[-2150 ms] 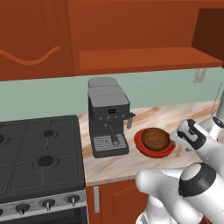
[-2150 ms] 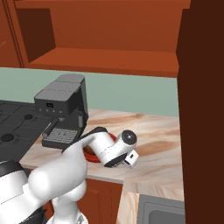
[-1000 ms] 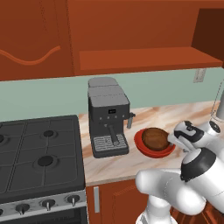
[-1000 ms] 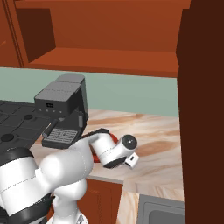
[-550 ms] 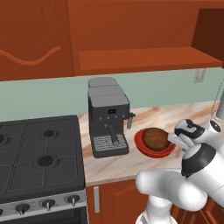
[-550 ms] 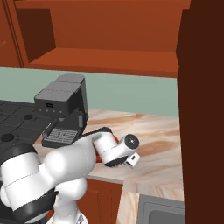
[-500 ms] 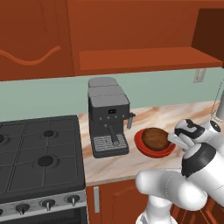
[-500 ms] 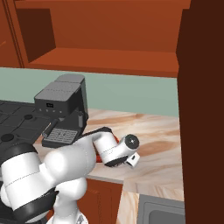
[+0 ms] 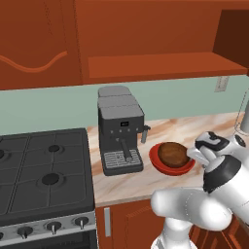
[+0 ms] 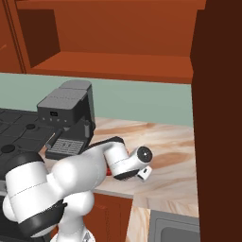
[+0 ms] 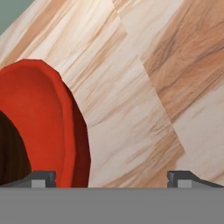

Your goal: Pick up the bowls on the counter and stack them on top of one another in the open cabinet. Place the smaller bowl on top of the larger bowl.

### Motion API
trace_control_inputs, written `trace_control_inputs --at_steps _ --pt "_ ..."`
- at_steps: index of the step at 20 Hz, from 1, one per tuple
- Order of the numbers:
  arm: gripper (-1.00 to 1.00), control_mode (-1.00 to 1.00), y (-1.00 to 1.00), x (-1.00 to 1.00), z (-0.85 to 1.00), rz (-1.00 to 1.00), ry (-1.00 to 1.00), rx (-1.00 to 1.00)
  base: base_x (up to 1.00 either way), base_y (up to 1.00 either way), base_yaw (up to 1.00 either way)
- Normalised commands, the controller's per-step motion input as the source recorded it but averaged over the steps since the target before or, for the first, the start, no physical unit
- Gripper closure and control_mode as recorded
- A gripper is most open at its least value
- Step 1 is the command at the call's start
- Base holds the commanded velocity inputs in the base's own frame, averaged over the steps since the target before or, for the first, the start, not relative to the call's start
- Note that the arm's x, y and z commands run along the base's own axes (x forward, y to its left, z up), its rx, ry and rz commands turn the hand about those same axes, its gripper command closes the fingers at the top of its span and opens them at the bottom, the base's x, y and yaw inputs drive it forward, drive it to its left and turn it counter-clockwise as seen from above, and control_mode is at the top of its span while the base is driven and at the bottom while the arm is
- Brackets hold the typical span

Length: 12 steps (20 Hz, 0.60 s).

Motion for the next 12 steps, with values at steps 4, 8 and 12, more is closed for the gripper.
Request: trace_control_inputs --at_steps 4,8,12 --pt "-1.0 -1.0 0.18 0.01 -0.27 -0.01 -0.03 0.0 0.0 0.0 0.0" --pt "-1.0 -1.0 0.21 0.0 -0.3 -0.01 -0.03 0.0 0.0 0.0 0.0" --pt "-1.0 -1.0 0.23 0.0 -0.32 -0.01 -0.03 0.0 0.0 0.0 0.0"
